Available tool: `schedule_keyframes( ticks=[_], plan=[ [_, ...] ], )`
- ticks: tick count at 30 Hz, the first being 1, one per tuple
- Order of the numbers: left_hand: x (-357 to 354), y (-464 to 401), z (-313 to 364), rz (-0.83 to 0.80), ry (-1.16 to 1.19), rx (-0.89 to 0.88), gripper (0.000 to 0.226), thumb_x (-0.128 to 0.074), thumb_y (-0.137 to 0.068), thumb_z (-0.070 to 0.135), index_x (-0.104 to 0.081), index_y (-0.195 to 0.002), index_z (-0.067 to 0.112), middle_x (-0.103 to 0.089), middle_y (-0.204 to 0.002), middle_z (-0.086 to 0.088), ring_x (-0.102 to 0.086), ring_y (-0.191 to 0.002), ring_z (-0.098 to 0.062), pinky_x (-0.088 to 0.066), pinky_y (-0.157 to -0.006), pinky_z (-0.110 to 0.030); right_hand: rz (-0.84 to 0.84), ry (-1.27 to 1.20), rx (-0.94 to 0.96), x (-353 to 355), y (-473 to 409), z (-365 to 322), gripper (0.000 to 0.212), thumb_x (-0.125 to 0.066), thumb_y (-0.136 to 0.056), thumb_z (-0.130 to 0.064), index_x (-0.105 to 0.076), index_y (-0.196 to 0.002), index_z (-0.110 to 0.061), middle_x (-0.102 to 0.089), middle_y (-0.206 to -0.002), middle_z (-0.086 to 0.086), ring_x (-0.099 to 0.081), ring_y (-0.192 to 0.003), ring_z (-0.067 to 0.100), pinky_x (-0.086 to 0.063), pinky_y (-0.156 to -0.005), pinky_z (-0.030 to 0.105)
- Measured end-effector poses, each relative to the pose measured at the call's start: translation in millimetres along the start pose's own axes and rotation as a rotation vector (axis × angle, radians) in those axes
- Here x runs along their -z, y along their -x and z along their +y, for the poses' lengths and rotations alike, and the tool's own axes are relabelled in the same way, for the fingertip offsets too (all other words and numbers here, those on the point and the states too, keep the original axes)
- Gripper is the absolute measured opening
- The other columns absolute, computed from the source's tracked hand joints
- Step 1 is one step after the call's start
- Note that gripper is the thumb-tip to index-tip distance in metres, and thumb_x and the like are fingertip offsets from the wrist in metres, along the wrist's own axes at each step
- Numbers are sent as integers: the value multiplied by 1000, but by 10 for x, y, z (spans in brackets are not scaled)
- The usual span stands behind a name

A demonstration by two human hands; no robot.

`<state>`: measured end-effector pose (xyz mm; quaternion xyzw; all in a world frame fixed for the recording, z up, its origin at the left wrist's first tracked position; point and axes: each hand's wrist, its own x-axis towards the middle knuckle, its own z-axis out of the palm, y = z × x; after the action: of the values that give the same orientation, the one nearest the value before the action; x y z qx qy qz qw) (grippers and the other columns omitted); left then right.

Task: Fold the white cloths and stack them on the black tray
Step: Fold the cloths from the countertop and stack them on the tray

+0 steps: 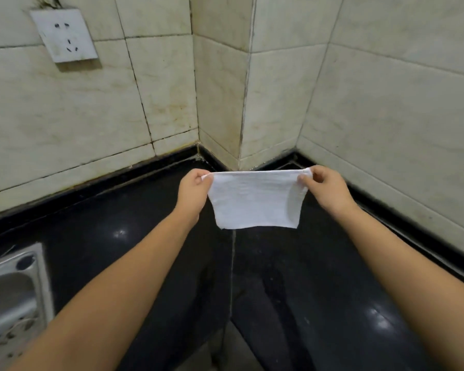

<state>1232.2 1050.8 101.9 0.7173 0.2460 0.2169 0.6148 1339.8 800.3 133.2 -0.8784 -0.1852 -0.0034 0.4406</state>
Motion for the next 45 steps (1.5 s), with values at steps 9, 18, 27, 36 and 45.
schedule_keyframes(
  ticks=[9, 18, 27, 36, 45],
  plan=[
    [-324, 1525, -687, -407, -77, 131, 15, -60, -87, 5, -63, -78, 17, -63, -76, -1, -57, -70, -9, -46, -70, -23, -177, -124, -179, 573, 1696, 996, 4, -63, -88, -9, -67, -87, -8, -66, -77, 4, -56, -70, 5, -43, -65, 16],
    [-442, 2107, -1264, -581, -506, 137, 7, -58, -91, 17, -62, -85, 16, -63, -81, 3, -57, -74, -7, -44, -66, -24, -378, -2, -430, 348, 2534, 1801, 15, -65, -88, -19, -64, -80, -6, -55, -67, 0, -50, -66, 11, -39, -64, 29],
    [-917, 1297, -1273, -418, -691, 5, 9, -51, -93, 22, -59, -90, 19, -60, -89, 3, -56, -93, -18, -45, -89, -39, -97, 214, -504, -21, 1678, 1786, 15, -56, -91, -21, -52, -80, -12, -54, -90, 9, -50, -77, 20, -35, -68, 27],
    [-789, 1468, -1577, -326, -903, -183, 47, -51, -88, 44, -49, -125, 16, -51, -123, -7, -46, -113, -27, -35, -96, -42, -175, 636, -270, -403, 1489, 1530, 44, -52, -90, -17, -45, -134, -18, -43, -134, 8, -37, -125, 28, -29, -102, 42],
    [-617, 1715, -1697, -299, -1178, -192, 66, -39, -77, 62, -60, -116, 13, -63, -111, -6, -62, -99, -25, -49, -82, -40, -644, 676, -92, -1438, 953, 768, 31, -53, -92, -29, -54, -121, -18, -43, -128, 9, -39, -122, 28, -35, -99, 41]
  ],
)
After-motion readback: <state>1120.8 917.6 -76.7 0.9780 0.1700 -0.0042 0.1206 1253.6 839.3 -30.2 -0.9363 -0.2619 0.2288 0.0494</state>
